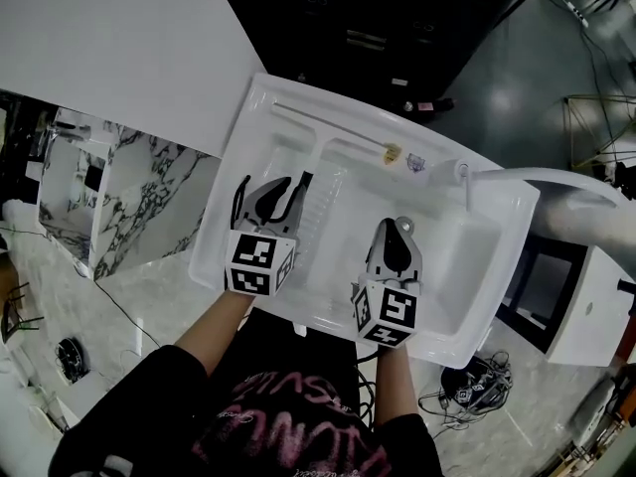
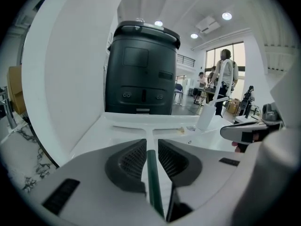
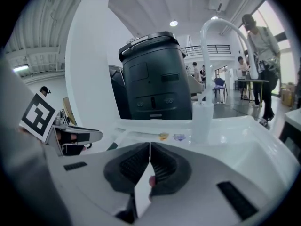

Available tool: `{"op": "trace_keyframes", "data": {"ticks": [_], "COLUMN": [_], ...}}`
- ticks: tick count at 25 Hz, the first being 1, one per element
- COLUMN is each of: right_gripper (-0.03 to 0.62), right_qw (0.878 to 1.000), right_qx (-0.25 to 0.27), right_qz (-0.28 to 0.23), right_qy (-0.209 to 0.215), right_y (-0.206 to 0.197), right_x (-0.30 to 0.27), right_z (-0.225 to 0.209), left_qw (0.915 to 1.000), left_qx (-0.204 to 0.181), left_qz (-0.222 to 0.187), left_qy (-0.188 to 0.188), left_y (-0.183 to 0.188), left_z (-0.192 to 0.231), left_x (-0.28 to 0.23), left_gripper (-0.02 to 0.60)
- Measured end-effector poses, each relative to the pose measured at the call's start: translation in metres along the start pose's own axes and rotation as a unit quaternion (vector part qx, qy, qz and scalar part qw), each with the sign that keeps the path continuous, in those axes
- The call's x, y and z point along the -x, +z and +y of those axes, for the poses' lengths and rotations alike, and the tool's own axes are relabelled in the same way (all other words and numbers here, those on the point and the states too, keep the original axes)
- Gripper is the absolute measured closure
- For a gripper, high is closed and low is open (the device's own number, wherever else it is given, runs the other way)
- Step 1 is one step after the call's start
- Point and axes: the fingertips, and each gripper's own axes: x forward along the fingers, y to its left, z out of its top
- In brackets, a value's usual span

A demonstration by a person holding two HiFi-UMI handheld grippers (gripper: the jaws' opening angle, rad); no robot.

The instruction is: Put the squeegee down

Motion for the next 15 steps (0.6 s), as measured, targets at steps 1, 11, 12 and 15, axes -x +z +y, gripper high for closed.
{"op": "trace_keyframes", "data": {"ticks": [1, 11, 12, 15], "right_gripper": [0.572, 0.572, 0.572, 0.572], "right_qw": [1.0, 0.999, 0.999, 0.998], "right_qx": [-0.001, 0.008, 0.01, 0.013], "right_qz": [-0.004, -0.041, -0.045, -0.058], "right_qy": [0.0, 0.004, 0.004, 0.004], "right_y": [0.003, 0.035, 0.038, 0.047], "right_x": [0.003, 0.031, 0.034, 0.04], "right_z": [0.001, 0.021, 0.022, 0.026], "left_qw": [1.0, 0.999, 0.9988, 0.9983], "left_qx": [-0.003, -0.006, -0.006, -0.005], "left_qz": [-0.004, -0.044, -0.048, -0.057], "left_qy": [0.001, 0.007, 0.008, 0.011], "left_y": [0.002, 0.029, 0.031, 0.037], "left_z": [0.0, -0.002, -0.002, -0.001], "left_x": [0.004, 0.044, 0.048, 0.059], "left_gripper": [0.503, 0.529, 0.531, 0.538]}}
